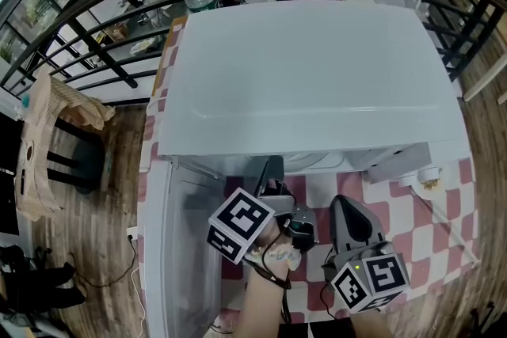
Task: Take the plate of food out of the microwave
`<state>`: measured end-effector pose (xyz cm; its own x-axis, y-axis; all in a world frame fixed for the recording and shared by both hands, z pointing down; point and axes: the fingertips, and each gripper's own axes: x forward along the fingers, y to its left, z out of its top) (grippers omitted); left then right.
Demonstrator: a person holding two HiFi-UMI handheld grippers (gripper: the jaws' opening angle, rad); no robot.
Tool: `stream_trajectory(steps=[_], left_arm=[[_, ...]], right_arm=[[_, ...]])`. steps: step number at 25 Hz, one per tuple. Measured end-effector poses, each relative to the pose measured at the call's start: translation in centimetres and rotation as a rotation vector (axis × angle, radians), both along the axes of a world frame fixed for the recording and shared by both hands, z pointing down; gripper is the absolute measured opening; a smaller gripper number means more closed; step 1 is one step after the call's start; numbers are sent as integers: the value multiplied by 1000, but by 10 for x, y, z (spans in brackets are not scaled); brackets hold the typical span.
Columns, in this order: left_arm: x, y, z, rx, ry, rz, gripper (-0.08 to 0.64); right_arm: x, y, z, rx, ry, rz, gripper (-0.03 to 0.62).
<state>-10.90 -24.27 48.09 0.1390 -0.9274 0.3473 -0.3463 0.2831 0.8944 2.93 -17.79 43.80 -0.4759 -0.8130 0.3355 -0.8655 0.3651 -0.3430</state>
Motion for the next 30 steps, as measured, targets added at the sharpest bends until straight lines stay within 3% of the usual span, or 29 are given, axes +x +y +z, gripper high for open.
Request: stream_trajectory(steps=[13, 23, 30], left_arm=[[-2, -4, 2, -81, -35, 13, 117], [0, -11, 1, -85, -58, 29, 117], [-2, -10, 3, -75, -52, 19, 74]], right_arm=[[4, -2, -2, 7, -7, 8, 2], [3, -3, -2, 4, -13, 5, 2], [3, -2, 0, 1, -14, 8, 2]])
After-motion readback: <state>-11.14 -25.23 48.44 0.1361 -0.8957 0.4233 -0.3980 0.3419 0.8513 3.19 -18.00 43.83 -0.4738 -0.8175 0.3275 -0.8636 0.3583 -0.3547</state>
